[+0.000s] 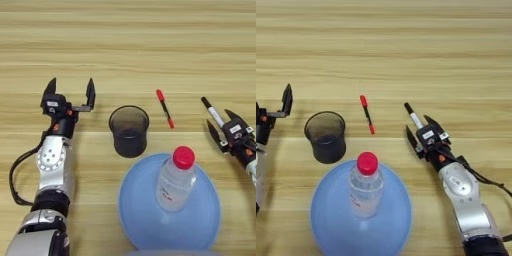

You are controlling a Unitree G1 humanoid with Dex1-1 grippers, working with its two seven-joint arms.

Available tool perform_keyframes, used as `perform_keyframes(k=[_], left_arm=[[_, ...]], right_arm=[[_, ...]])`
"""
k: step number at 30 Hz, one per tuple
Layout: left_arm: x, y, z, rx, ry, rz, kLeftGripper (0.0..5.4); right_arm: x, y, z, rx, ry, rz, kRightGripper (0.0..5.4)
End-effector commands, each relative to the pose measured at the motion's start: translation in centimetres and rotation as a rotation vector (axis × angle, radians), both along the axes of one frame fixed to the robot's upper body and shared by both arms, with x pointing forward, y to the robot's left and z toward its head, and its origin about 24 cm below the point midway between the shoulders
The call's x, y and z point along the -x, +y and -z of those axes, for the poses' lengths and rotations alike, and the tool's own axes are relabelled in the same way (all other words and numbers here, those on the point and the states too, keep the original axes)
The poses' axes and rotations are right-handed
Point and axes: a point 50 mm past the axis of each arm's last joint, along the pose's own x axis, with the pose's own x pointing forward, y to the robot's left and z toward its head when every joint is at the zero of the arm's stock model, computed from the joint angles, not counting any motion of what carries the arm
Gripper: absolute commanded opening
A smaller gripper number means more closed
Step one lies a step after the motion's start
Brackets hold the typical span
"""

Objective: Move the objects on the table

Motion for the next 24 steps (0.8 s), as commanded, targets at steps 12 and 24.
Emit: perform_keyframes(k=[12,24], left_arm=[[-0.3,-0.1,0.0,-0.009,0.006,0.003,5.4],[-0.2,-0.4,0.1,-0.003,0.001,0.005,5.4]], right_arm=[[-2.7,3.1,-1.1,-0.169,0.096,-0.139,4.67],[-5.1,5.4,-1.4,-0.256,0.232,-0.222,5.39]])
